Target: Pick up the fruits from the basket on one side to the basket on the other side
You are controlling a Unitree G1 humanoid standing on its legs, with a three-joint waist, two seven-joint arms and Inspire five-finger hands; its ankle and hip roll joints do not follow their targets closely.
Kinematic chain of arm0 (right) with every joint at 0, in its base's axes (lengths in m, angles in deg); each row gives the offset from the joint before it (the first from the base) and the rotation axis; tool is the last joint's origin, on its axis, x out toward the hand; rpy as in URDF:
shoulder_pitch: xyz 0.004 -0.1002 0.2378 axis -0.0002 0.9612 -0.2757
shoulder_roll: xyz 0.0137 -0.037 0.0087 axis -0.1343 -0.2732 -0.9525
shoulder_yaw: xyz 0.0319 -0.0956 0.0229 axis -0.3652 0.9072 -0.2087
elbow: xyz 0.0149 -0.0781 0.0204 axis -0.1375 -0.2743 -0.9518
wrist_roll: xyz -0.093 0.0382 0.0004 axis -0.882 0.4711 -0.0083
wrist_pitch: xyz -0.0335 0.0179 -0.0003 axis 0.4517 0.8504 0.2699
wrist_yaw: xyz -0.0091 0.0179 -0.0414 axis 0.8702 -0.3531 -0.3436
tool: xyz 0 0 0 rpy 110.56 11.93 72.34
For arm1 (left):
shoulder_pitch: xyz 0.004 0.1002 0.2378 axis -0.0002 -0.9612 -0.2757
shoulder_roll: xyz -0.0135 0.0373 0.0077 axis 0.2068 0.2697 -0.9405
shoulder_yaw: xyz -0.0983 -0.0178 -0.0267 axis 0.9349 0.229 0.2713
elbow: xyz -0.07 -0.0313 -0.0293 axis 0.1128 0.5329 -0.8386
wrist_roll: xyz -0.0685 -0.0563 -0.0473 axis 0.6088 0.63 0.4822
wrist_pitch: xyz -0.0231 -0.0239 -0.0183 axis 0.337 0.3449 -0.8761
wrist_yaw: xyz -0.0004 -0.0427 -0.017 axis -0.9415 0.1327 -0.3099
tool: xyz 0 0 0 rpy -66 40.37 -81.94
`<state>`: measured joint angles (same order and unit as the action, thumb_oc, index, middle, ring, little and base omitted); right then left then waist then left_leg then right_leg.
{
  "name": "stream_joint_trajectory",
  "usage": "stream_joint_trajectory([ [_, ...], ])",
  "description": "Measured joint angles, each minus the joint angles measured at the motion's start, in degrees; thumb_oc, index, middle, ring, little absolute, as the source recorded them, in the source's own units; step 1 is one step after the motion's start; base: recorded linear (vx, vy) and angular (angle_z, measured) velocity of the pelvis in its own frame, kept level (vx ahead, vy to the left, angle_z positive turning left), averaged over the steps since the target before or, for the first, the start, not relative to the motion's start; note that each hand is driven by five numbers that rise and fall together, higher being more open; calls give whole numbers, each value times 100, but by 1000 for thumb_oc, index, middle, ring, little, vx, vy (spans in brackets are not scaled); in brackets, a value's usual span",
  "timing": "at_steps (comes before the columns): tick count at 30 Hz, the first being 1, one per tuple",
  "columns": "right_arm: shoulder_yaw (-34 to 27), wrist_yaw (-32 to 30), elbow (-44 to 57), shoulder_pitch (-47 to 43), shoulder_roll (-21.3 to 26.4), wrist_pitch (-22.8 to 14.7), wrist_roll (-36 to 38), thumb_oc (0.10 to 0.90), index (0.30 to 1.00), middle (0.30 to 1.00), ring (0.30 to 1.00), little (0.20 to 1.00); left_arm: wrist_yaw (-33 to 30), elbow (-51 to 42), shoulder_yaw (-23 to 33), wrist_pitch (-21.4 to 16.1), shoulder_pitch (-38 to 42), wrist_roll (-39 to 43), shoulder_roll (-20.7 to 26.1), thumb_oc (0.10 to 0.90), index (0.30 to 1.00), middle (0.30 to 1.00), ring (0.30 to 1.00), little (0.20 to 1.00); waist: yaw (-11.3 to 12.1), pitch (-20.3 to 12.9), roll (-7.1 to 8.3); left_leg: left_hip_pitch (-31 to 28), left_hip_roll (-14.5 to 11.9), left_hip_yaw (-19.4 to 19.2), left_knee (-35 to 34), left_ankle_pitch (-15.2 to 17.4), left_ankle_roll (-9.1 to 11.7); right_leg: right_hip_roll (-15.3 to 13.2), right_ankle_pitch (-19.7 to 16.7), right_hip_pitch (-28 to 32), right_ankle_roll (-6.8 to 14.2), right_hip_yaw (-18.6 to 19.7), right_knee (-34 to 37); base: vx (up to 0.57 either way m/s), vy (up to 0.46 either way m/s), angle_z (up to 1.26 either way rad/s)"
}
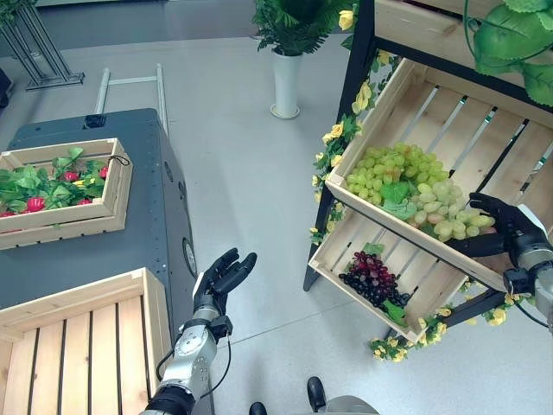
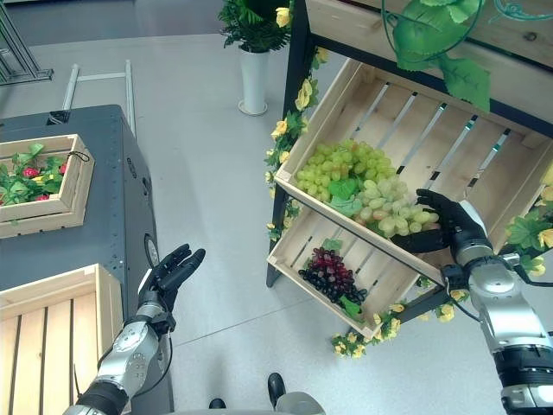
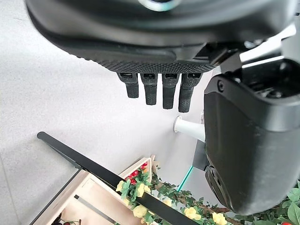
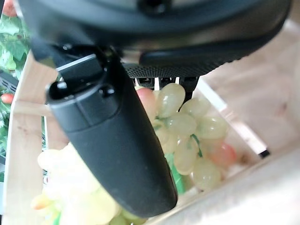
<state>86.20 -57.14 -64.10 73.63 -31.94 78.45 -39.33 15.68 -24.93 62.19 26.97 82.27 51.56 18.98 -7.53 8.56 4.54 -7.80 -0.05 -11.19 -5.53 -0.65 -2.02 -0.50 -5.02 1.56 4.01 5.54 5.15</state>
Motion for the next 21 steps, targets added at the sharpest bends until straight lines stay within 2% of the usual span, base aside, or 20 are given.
stream_joint_trajectory([
  [10, 12, 20, 80, -12, 102, 53, -401, 800, 900, 900, 900, 900, 0, 0, 1, 0, 0, -1, 2, 800, 900, 900, 900, 900, -34, 8, 15, 18, 9, -10, 0, 9, -12, -4, 1, -22, 2, 39, 0, 0, 0, 0],
  [16, -112, -59, 810, 403, 104, -29, -603, 800, 900, 900, 900, 900, 13, 2, 6, -1, -1, -2, 29, 800, 900, 900, 900, 900, -199, 10, 15, 38, 7, -48, 0, 15, -16, 4, 1, -55, 2, 73, -1, 5, 0, -2],
  [21, -751, -133, 1822, 1192, 101, -378, -837, 800, 900, 900, 900, 900, 24, 48, 63, -7, -11, -6, 19, 800, 900, 900, 900, 900, -393, 10, 3, 34, 6, -179, -1, 33, -28, 16, -4, -98, 9, 199, -1, 16, -4, -12],
])
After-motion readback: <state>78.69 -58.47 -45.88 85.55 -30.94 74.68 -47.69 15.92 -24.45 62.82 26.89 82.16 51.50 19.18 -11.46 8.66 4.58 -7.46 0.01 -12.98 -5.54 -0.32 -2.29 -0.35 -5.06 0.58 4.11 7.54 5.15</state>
